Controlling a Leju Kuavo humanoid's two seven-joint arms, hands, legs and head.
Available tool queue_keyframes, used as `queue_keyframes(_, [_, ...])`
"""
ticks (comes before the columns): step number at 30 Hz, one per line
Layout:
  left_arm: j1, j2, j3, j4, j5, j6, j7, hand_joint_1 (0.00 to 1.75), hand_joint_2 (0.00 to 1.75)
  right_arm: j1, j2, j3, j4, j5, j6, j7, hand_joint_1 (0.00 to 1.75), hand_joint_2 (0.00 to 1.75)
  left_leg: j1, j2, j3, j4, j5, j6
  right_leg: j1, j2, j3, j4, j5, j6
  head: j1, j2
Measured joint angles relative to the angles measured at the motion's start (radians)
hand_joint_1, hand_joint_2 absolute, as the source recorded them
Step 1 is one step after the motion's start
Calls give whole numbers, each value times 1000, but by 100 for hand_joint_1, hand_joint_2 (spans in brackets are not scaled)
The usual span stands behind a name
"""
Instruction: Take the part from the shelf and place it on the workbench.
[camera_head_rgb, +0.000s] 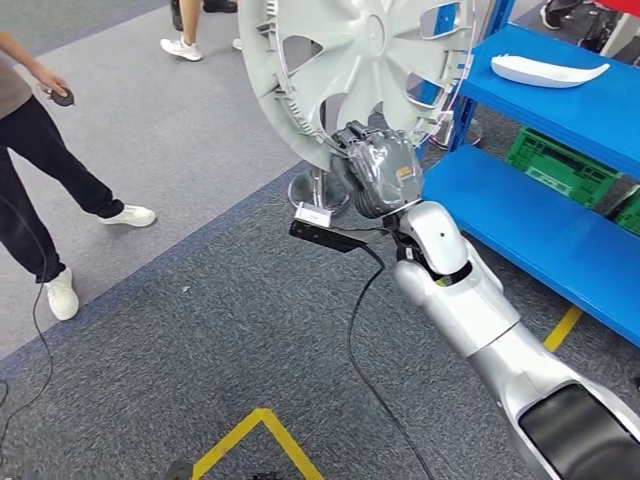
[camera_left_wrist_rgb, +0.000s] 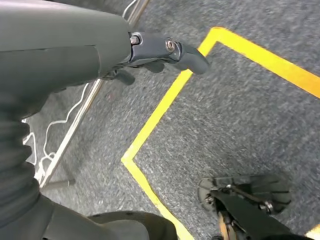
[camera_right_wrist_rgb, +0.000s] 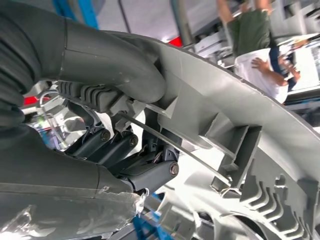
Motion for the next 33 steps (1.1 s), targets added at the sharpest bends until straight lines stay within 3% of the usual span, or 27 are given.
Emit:
queue_keyframes(1, [0,0,0,0,-1,0,0,0,175,2,0,0,0,0,0,0,175,175,0,1,12,-17,17,1,0,-12,0,0,0,0,0,0])
queue_keyframes(2, [0,0,0,0,-1,0,0,0,175,3,0,0,0,0,0,0,175,175,0,8,43,-70,46,3,1,-23,0,0,-1,1,0,0])
queue_keyframes(4, [-2,1,0,0,-2,0,0,0,175,1,-1,0,0,0,0,0,175,175,-7,53,116,-202,94,8,6,-43,0,2,-3,7,-1,0])
queue_keyframes(6, [-6,-1,0,0,-3,0,0,0,175,-1,-3,-1,-1,0,-2,-1,175,175,-15,86,146,-267,106,21,13,-61,-2,2,-5,15,-1,0])
queue_keyframes(7, [-8,-1,0,0,-3,0,0,0,175,-2,-4,-2,-1,0,-2,-1,175,175,-19,81,145,-273,105,28,16,-72,-2,2,-6,19,0,0])
queue_keyframes(8, [-8,-1,0,0,-3,0,0,0,175,-2,-5,-2,-1,0,-3,-1,175,175,-18,69,142,-273,107,37,15,-82,0,0,-7,24,0,0])
queue_keyframes(10, [-5,0,0,0,-2,0,0,0,175,-1,-6,-2,-2,0,-3,-1,175,175,-17,46,140,-275,110,49,10,-66,-7,21,-26,34,0,0])
queue_keyframes(11, [-5,1,0,0,-2,0,0,0,175,-1,-7,-2,-2,0,-3,-1,175,175,-15,35,141,-276,113,55,7,-44,-24,57,-49,38,1,0])
queue_keyframes(13, [-8,0,0,0,-3,0,1,0,175,2,-11,-2,-3,0,-3,-1,175,175,-14,11,140,-277,115,62,6,2,-85,186,-108,39,4,0])
queue_keyframes(15, [-10,-1,0,0,-4,0,1,0,175,8,-15,-2,-3,0,-3,-1,175,175,-14,-18,139,-277,117,64,8,20,-137,283,-131,36,5,0])
queue_keyframes(16, [-9,-1,0,0,-4,0,2,0,175,10,-15,-2,-3,0,-3,-1,175,175,-14,-33,140,-277,117,64,9,24,-140,280,-116,34,5,0])
queue_keyframes(17, [-9,-1,0,0,-5,-1,2,0,175,11,-16,-2,-3,0,-3,-1,175,175,-14,-48,140,-276,118,64,9,29,-123,238,-86,31,5,0])
queue_keyframes(18, [-9,-1,0,0,-5,-1,3,0,175,10,-16,-2,-4,0,-3,0,175,175,-13,-62,140,-276,120,62,7,45,-93,172,-51,29,5,0])
queue_keyframes(20, [-10,-1,0,0,-6,-2,3,0,175,7,-17,-2,-6,0,-3,0,175,175,-14,-88,134,-271,123,55,0,86,-34,53,-9,28,4,0])
queue_keyframes(21, [-10,0,0,0,-6,-2,3,0,175,6,-18,-2,-8,1,-3,0,175,175,-13,-99,129,-270,126,50,-1,99,-20,24,-3,27,4,0])
queue_keyframes(23, [-8,0,0,0,-6,-2,3,0,175,4,-19,-1,-9,2,-3,-1,175,175,-9,-120,121,-272,134,39,1,90,-18,16,-2,21,3,0])
queue_keyframes(24, [-6,0,0,0,-6,-2,4,0,175,3,-19,-1,-10,3,-3,-1,175,175,-8,-118,117,-271,133,34,1,79,-18,14,0,15,4,0])
queue_keyframes(26, [-5,0,0,0,-6,-1,4,0,175,0,-19,-2,-13,2,-2,1,175,175,-11,-75,94,-228,101,24,0,56,-17,9,5,5,-1,0])
queue_keyframes(28, [-8,0,-1,0,-7,-1,4,0,175,-2,-20,-3,-16,3,-2,4,175,175,-11,-19,41,-114,37,15,2,32,-18,7,6,0,-6,0])
queue_keyframes(30, [-10,0,-1,0,-7,-1,4,0,175,-2,-20,-3,-16,4,-2,5,175,175,-8,-4,-3,-12,0,11,4,8,-18,7,6,-1,-6,0])
queue_keyframes(31, [-10,0,-1,0,-7,-1,4,0,175,-2,-20,-3,-17,5,-2,5,175,175,-6,-1,-3,-5,6,10,4,-5,-18,7,6,-1,-6,0])
queue_keyframes(33, [-10,0,-1,0,-7,-1,4,0,175,-2,-20,-3,-18,5,-3,6,175,175,-7,15,51,-92,56,12,4,-27,-17,7,4,1,-6,0])
